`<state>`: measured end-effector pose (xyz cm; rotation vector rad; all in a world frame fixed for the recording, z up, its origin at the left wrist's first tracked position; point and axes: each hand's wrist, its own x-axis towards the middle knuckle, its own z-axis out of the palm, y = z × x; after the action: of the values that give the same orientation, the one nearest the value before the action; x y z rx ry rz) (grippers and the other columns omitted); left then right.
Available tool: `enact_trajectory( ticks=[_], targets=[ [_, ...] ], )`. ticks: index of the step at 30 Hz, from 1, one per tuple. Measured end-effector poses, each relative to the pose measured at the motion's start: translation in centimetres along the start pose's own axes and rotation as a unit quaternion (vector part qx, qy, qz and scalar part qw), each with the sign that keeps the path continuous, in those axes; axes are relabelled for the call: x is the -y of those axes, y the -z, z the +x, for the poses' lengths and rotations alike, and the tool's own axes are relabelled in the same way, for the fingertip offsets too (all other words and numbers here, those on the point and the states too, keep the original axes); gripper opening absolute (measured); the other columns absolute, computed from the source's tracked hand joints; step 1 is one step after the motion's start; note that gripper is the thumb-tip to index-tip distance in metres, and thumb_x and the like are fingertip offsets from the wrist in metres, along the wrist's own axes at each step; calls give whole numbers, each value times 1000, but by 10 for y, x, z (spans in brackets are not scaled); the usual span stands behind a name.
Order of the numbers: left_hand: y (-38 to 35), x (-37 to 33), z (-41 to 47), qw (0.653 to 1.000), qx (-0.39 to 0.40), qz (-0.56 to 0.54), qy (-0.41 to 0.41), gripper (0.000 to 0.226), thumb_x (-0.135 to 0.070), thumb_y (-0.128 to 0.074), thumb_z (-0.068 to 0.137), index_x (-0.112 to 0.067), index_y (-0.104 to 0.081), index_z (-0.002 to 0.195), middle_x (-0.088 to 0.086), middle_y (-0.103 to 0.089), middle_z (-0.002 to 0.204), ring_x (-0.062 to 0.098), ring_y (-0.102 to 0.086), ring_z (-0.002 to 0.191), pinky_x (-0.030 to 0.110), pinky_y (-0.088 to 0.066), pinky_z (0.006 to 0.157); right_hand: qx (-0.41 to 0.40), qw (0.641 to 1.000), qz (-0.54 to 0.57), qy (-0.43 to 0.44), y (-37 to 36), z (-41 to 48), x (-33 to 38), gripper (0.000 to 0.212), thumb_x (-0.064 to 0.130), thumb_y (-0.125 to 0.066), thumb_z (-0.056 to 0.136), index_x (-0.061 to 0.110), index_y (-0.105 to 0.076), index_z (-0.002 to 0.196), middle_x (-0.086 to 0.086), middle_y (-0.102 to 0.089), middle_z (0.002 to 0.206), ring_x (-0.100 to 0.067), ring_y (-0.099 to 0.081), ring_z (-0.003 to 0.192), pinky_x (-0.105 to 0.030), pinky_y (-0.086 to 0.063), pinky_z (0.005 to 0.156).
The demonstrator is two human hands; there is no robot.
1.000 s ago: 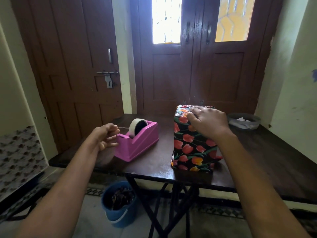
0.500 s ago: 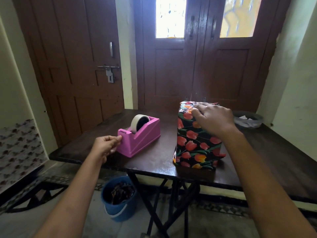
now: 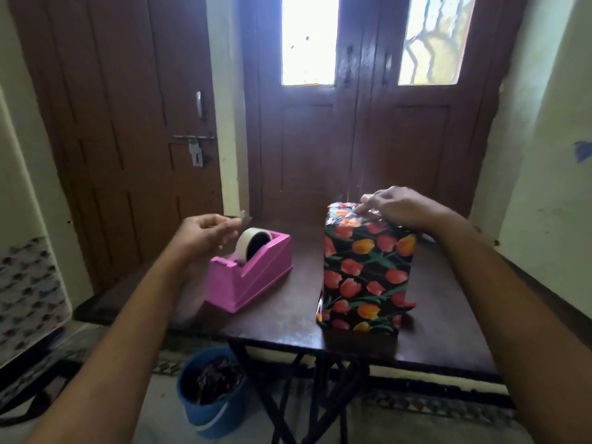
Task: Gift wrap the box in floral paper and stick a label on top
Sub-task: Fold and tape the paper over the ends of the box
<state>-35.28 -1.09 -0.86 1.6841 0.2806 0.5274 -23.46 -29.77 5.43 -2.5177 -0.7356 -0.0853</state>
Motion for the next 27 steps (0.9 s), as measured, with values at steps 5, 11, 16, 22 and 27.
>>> enact_trajectory(
  ticks=[5, 11, 16, 22, 27],
  targets=[
    [-82, -53, 33, 991, 126, -41, -30, 14, -27, -69, 80, -15, -64, 76, -5, -59, 61, 8, -44, 56, 19, -40, 53, 57, 993, 93, 35, 0, 6, -27, 12, 39, -67, 81, 42, -66, 93, 7, -41, 122, -15, -39, 117, -30, -39, 95],
    [-144, -76, 51, 961, 248, 120, -3, 22, -23, -71, 81, -3, -65, 84, 3, -53, 61, 8, -45, 45, 12, -37, 40, 53, 976, 212, -4, -9, 17, -37, 29, 28, -66, 83, 25, -55, 110, 0, -54, 113, -15, -56, 96, -24, -47, 79],
    [-150, -83, 67, 935, 277, 222, -7, 19, -27, -72, 80, -9, -67, 74, 0, -60, 63, 8, -50, 51, 13, -41, 44, 40, 971, 235, -30, -13, 23, -44, 45, 35, -70, 78, 28, -46, 115, 3, -51, 111, -19, -56, 103, -32, -48, 90],
    [-156, -91, 76, 903, 295, 312, -24, 21, -34, -71, 80, -16, -67, 70, -7, -61, 60, 5, -51, 51, 13, -43, 49, 35, 967, 250, -30, -16, 24, -45, 50, 35, -71, 77, 27, -42, 116, 1, -48, 116, -19, -54, 106, -34, -47, 92],
    [-168, -98, 80, 883, 308, 353, -25, 22, -38, -69, 80, -16, -68, 78, -7, -62, 69, 7, -52, 62, 17, -42, 55, 29, 965, 261, -20, -16, 22, -45, 51, 34, -71, 77, 25, -42, 118, 2, -49, 112, -19, -53, 105, -31, -47, 88]
  ],
)
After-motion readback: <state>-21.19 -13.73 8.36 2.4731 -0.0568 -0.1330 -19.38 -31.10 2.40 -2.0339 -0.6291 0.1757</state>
